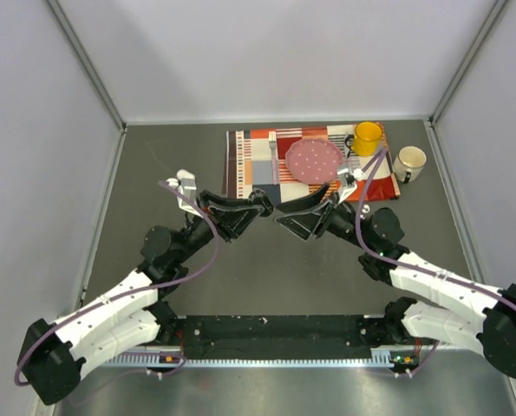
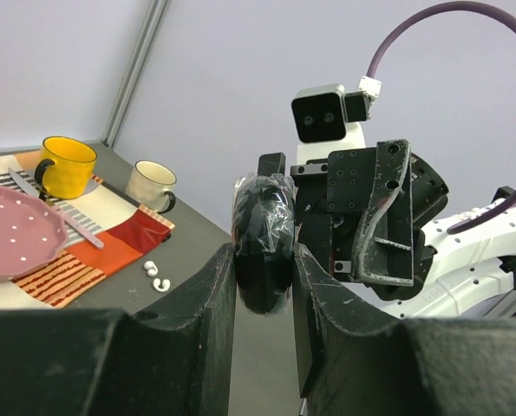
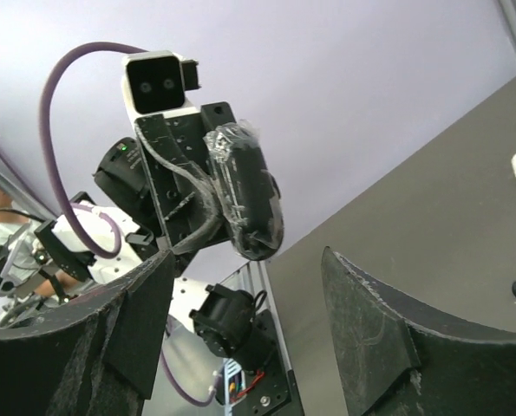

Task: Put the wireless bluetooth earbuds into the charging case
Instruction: Pick up the charging case at the center of the board.

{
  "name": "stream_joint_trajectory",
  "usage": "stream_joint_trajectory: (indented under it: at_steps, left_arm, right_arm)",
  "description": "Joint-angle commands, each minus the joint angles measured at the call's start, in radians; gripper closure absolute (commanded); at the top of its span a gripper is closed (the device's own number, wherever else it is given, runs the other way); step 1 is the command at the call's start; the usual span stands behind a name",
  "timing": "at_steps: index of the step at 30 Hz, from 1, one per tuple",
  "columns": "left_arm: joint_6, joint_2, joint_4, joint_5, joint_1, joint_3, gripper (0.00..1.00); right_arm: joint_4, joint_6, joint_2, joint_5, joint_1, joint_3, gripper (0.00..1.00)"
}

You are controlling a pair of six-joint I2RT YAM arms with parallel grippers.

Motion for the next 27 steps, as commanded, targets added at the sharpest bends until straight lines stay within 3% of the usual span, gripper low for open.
stream_joint_trajectory:
  at_steps: [1,13,27]
  left_arm:
    - [-0.035,0.018,0.088,0.008,0.003,-0.001,1.00]
    - [-0.055,0.058,0.124,0.046,0.003,0.007,1.00]
    - [-0.092,0.086,0.174,0.094,0.003,-0.009,1.00]
  right_arm:
    - [0.110,0.018,0.017,-0.053,0.014,0.042,0.35]
    - [0.147,0.029,0.072,-0.079,0.021,0.067,0.42]
    - [0.206,0.057,0.123,-0.118,0.024,0.080,0.68]
